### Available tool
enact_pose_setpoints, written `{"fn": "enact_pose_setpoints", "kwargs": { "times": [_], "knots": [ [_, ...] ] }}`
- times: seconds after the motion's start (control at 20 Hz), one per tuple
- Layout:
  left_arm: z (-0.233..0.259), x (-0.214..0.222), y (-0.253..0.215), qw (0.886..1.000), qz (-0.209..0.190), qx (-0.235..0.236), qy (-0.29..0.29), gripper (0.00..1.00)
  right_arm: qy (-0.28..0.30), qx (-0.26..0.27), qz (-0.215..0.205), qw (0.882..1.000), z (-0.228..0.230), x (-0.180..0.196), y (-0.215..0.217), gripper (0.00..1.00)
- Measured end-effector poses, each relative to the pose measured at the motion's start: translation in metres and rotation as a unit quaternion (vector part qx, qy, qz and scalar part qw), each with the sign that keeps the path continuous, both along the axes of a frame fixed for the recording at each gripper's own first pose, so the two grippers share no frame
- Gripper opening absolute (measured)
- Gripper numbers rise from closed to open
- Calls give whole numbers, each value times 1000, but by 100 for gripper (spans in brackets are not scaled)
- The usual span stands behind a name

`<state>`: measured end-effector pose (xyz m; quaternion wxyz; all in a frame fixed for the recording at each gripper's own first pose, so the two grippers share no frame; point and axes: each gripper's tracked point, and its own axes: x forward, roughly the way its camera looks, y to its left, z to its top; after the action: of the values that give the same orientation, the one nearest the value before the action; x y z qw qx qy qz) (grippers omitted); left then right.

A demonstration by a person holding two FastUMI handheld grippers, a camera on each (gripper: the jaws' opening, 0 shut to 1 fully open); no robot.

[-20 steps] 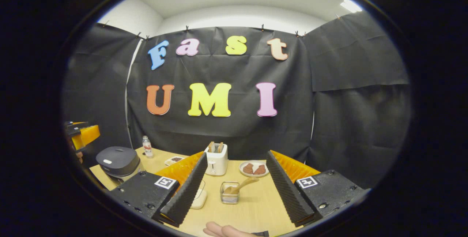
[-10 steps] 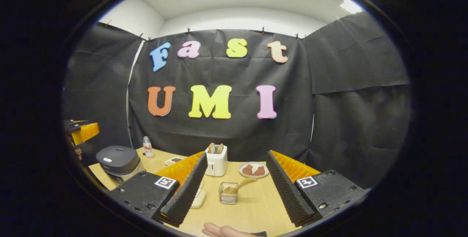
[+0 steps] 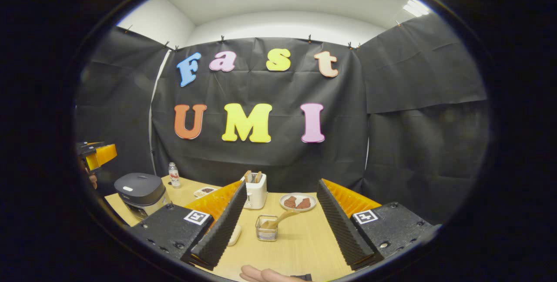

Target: Close the left gripper, press the button to open the rice cooker; take a wooden spoon from the chopstick holder with the right hand, scoop a spoonful of rice and pour it into the rice cooker, then put the wooden spoon back into the chopstick holder.

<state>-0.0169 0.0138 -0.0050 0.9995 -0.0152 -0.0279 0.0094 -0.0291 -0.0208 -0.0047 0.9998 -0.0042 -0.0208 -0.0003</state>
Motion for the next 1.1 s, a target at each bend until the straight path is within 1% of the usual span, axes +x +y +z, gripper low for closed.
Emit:
{"fn": "enact_pose_setpoints", "kwargs": {
  "times": [0.1, 0.2, 0.25, 0.3, 0.35, 0.4, 0.5, 0.55, 0.6, 0.7, 0.75, 0.8, 0.9, 0.95, 1.1],
  "knots": [
    [-5, 5, 3, 1000, 3, 0, 8, 94, -1, 1, 1, 1000, -2, -1, -2, 100],
    [-10, 8, 14, 1000, 16, 4, 17, 94, -1, 3, 3, 1000, -4, 1, -3, 100],
    [-10, 12, 17, 1000, 21, 9, 17, 83, -1, 4, 4, 1000, -5, 3, -4, 100],
    [-14, 15, 20, 999, 22, 13, 23, 83, -1, 5, 4, 1000, -5, 3, -5, 100],
    [-19, 17, 24, 999, 26, 15, 30, 70, -1, 6, 5, 1000, -6, 4, -7, 100],
    [-24, 20, 30, 999, 31, 19, 38, 73, -1, 7, 5, 1000, -6, 5, -8, 100],
    [-31, 27, 37, 998, 35, 24, 52, 59, 0, 11, 5, 1000, -10, 7, -10, 100],
    [-35, 31, 40, 997, 35, 23, 61, 35, 1, 13, 6, 1000, -12, 8, -10, 100],
    [-39, 35, 43, 997, 37, 22, 67, 41, 3, 14, 8, 1000, -14, 10, -10, 100],
    [-47, 39, 48, 996, 35, 11, 80, 24, 7, 17, 10, 1000, -19, 12, -11, 100],
    [-54, 43, 53, 995, 39, 4, 92, 8, 10, 17, 11, 1000, -21, 14, -10, 100],
    [-63, 45, 58, 993, 43, 1, 107, 4, 12, 16, 11, 1000, -23, 15, -10, 100],
    [-76, 47, 70, 990, 56, 4, 131, 3, 14, 13, 14, 1000, -25, 17, -9, 100],
    [-85, 48, 77, 987, 66, 0, 146, 0, 13, 13, 17, 1000, -26, 18, -7, 100],
    [-116, 62, 98, 976, 91, -4, 200, 0, 15, 10, 23, 1000, -32, 21, -4, 100]
  ]
}}
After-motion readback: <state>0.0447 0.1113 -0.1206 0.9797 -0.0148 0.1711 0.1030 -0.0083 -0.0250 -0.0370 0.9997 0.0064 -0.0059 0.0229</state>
